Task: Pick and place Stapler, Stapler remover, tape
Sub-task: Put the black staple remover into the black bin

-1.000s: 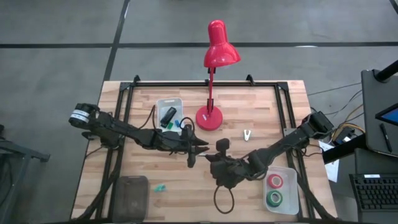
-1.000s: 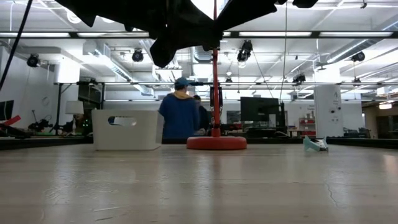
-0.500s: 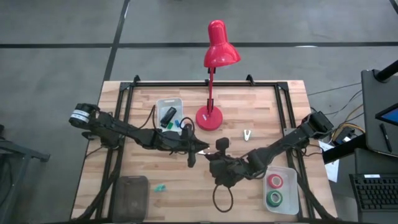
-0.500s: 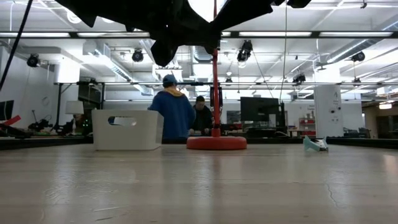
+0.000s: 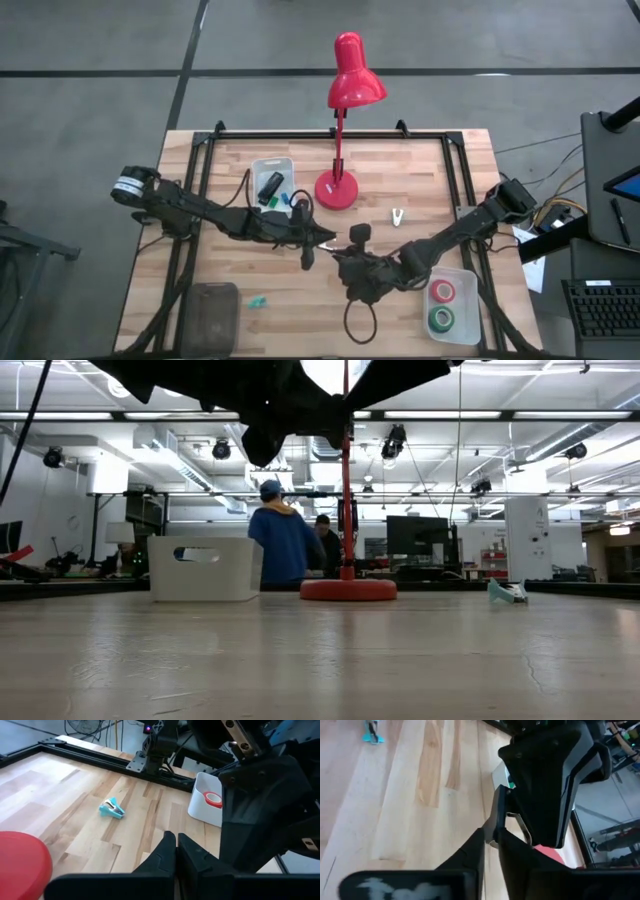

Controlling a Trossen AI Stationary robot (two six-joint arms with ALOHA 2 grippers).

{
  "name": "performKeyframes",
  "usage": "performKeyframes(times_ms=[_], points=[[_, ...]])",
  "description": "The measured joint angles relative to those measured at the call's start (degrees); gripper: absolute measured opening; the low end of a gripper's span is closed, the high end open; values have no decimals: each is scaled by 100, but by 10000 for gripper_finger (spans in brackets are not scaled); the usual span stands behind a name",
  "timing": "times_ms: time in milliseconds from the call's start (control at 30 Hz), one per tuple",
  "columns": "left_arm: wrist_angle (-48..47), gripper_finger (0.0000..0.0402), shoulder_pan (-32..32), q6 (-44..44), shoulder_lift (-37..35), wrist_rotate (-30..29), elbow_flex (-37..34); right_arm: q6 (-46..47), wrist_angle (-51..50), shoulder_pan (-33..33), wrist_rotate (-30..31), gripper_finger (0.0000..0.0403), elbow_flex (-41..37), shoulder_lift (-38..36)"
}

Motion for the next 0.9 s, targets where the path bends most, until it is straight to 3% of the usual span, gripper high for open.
performKeyframes(times_ms=[200, 433, 667, 900], points=[[-231, 7, 11, -12, -43, -2, 0, 113, -92, 34, 7, 109, 0, -11], [-1213, 6, -178, -164, -601, 0, 0, 36, -430, 338, 7, 166, -2, -31], [-2468, 7, -1015, -541, -1026, 145, -7, 154, -543, 525, 25, 185, -39, -35], [-3445, 11, -2355, -1292, -1307, 212, -11, 291, -534, 511, 28, 180, -116, -37]])
